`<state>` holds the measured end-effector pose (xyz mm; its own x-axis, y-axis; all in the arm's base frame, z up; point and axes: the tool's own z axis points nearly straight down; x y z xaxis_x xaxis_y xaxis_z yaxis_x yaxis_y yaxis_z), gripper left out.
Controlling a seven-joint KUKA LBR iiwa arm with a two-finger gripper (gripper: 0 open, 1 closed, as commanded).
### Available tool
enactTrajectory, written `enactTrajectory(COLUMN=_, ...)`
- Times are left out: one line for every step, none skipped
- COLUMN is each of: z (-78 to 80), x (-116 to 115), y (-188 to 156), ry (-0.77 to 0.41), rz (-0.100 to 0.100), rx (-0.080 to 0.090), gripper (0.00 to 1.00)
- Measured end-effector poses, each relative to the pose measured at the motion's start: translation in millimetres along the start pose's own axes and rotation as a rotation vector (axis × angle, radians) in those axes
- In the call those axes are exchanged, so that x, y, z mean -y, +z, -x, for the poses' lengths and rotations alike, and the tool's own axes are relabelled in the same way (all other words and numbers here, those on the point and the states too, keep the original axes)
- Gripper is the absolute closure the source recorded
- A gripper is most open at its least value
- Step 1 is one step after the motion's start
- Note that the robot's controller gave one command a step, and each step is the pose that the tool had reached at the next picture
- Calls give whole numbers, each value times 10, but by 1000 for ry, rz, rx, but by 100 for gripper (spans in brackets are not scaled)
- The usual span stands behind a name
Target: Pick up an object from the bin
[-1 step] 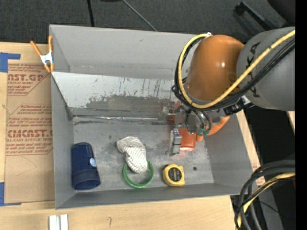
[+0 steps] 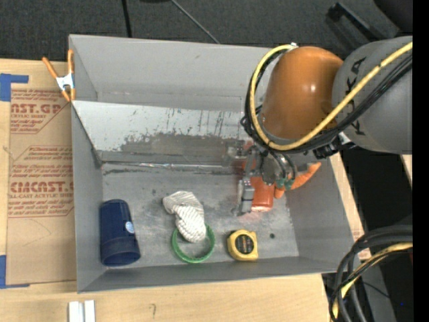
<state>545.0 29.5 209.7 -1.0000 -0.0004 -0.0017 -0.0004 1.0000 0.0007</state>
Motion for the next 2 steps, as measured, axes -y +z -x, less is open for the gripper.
enactTrajectory(z=-170, x=-462, y=526, ry=-28, rz=0, rx=6, gripper=0)
enactTrajectory(z=-154, x=-681, y=1074, ry=-4, rz=2, rx=0, gripper=0)
